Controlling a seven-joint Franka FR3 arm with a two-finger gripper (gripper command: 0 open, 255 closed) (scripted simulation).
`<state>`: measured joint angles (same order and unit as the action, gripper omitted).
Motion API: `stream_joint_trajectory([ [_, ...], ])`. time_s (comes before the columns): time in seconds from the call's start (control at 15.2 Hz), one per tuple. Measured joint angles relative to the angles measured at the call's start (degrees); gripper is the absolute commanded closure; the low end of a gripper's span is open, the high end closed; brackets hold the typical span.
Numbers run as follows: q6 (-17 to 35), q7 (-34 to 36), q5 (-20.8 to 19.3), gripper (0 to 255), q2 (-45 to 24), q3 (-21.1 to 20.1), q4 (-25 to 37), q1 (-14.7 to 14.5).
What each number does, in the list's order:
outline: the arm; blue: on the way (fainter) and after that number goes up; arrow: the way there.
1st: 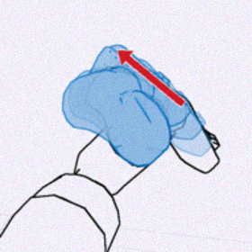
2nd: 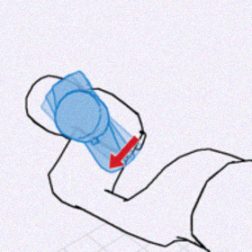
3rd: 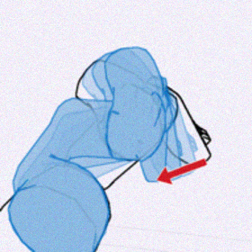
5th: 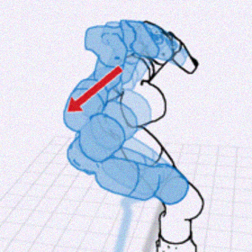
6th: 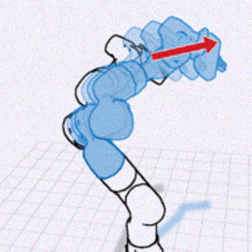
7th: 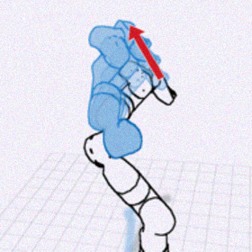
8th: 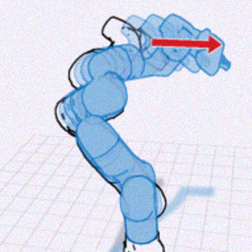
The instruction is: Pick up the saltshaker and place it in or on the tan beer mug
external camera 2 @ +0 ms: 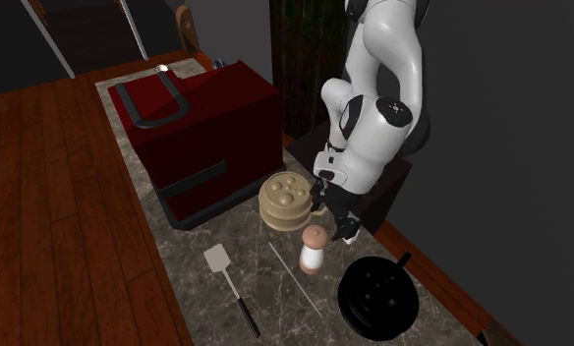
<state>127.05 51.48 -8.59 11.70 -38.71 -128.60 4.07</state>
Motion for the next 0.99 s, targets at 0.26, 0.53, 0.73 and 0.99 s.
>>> stream_joint_trajectory([
  [0.26, 2.9, 2.4, -2.7, 0, -2.8, -0.9, -0.9, 0.7],
  [0.53, 5.1, 3.9, -4.5, 0, -4.6, -1.3, -1.8, 1.2],
  [0.73, 5.3, 4.1, -4.9, 0, -5.0, -1.4, -1.7, 1.3],
  [0.99, 5.3, 4.1, -4.9, 255, -5.0, -1.4, -1.7, 1.3],
])
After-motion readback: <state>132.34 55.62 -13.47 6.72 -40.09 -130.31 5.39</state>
